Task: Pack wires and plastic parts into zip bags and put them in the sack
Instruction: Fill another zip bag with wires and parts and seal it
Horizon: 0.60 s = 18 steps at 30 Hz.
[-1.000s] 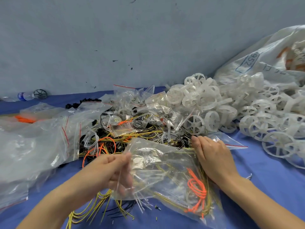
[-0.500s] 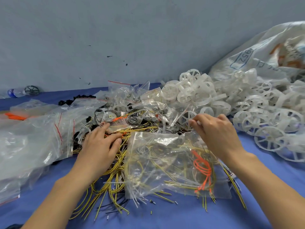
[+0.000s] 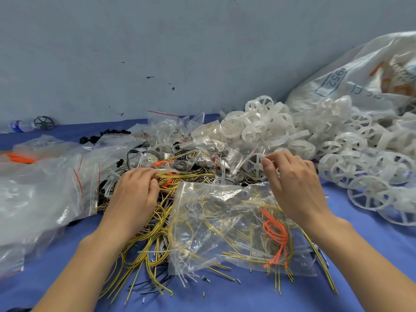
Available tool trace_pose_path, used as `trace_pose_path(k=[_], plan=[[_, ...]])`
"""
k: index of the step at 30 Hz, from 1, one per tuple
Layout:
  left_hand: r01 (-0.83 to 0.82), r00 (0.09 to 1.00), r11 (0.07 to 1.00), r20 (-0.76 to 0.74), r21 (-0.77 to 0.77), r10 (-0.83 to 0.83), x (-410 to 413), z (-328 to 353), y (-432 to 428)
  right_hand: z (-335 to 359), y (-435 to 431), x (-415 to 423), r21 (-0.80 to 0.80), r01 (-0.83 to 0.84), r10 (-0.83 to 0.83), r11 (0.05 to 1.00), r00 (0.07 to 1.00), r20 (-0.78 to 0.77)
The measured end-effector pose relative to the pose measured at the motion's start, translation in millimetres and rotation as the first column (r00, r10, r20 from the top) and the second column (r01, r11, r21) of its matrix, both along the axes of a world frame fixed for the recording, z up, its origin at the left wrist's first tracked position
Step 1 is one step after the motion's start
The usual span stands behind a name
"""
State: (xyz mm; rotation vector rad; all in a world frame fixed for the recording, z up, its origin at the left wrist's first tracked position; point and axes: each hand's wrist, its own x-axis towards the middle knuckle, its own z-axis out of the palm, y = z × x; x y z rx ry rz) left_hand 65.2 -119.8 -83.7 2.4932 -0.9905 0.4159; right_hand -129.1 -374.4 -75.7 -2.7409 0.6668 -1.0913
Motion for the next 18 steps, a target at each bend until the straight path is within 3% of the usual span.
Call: trace_pose_path(k=[5,10,15,18], plan=[[0.01,1.0,0.994,-0.018,-0.106,-0.012,-1,4,1,-2,3,3,0.0,-0.011,0.011,1.0,1.0,-0.001],[0.092,0.992,0.952,0.111,-0.293,-0.062,-9,21,0,1,7,4,0.042,-0.047,0.045,0.998,0.997,0.059],[0.216,0.963,0.874,0.243,-0.435,-0.117,-28,58,1,11,24,9,0.137,-0.164,0.143,0.977,0.978,0.155],[0.28,0.95,0.842,0.257,-0.461,-0.175,-44,82,2,19,42,11,0.244,-0.316,0.252,0.917,0.932,0.259]])
